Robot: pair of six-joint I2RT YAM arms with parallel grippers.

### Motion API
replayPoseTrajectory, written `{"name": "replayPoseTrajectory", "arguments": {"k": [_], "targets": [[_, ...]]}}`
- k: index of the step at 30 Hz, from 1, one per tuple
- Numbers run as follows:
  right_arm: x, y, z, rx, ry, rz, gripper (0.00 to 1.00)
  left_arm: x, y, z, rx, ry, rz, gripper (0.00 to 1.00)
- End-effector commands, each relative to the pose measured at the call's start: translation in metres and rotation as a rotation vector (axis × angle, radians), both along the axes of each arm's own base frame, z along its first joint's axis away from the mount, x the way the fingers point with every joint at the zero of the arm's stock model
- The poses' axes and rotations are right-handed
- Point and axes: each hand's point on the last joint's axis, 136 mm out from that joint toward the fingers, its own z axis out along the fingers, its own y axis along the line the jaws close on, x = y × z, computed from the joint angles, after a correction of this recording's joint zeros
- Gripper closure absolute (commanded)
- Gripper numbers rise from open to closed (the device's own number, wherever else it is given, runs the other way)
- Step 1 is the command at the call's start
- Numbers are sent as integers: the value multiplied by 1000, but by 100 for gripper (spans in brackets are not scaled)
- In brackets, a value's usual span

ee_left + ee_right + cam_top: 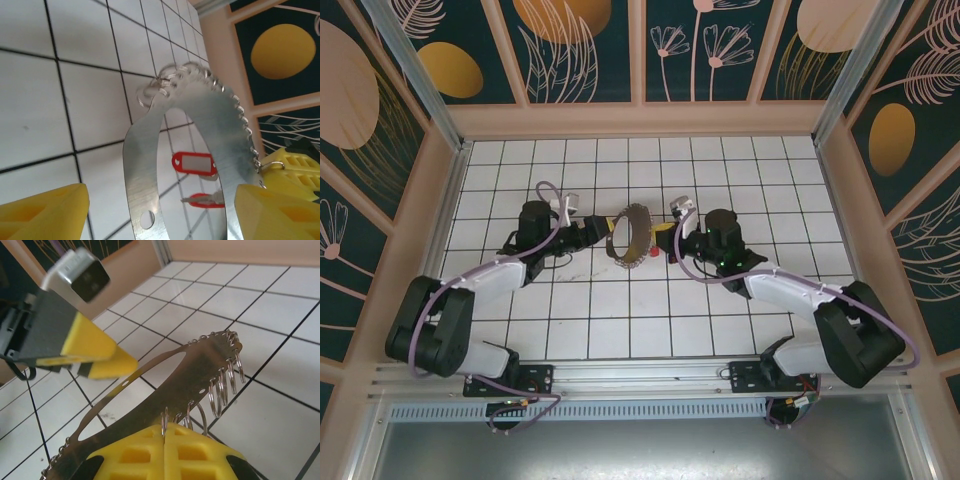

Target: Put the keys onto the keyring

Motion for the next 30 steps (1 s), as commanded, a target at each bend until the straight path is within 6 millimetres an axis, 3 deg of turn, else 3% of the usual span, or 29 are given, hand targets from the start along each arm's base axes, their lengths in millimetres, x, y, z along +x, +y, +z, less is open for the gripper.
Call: {"name": "replayPoseTrajectory", "arguments": {"k": [1, 5, 11, 13, 15, 20, 25, 30], "targets": [[3, -3, 34, 70, -124, -16, 100, 3, -12, 32, -133, -5, -66, 25], [2, -3, 35, 78, -129, -13, 100, 1, -16, 38, -164, -12, -93, 31], [-3, 1, 44, 124, -151, 17, 100, 2, -19, 39, -171, -14, -119, 48], [-6, 2, 48, 137, -163, 35, 100, 3, -22, 41, -170, -20, -142, 56], [-10, 3, 48, 131, -172, 53, 100, 5, -23, 45, -158, -33, -155, 71], [-15, -2, 34, 57, -217, 60, 100, 5, -25, 47, -47, -73, -235, 98], [-22, -7, 16, -64, -283, 101, 100, 3, -23, 55, 5, -111, -337, 100], [-26, -14, 14, -118, -367, 94, 100, 7, -22, 65, -12, -110, -356, 100]]}}
